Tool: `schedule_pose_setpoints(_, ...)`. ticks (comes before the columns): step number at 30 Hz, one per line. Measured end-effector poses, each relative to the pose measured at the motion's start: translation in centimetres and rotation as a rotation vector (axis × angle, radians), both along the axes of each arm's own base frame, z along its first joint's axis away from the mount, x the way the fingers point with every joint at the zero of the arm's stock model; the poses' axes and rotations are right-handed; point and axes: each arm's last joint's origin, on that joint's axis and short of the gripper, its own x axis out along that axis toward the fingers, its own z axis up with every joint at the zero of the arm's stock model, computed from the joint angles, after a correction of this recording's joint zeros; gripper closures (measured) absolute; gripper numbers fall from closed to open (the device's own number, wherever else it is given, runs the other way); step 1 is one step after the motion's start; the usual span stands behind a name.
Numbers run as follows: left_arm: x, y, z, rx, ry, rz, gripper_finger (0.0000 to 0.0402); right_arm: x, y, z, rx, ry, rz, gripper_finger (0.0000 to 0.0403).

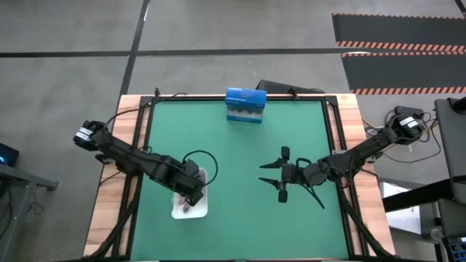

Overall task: Pick and place USB-C Cables
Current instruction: Put the white charger cable into the white bin

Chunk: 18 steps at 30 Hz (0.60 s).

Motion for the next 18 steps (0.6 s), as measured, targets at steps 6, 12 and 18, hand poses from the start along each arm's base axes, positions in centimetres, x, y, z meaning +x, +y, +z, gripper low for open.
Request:
schedule_pose_setpoints(6,0.8,0.9,-0.5,-0.064,0.047,0.038,0.0394,-0.1,0.0,-0.4,-0.018,0.04,0.0,0.0225)
schedule_pose_setpoints(12,1.3,2.3,-0.7,-0.1,0.068,0.059,0.0394,-0.2,-0.1,-0.9,-0.033,0.088,-0.002,0.0225)
schedule_pose_setpoints(18,1.7,3.7,-0.9,-0.105,0.07,0.087,0.0394,-0.4,-0.2,-1.2,-0.045,0.126,-0.004,0.0225)
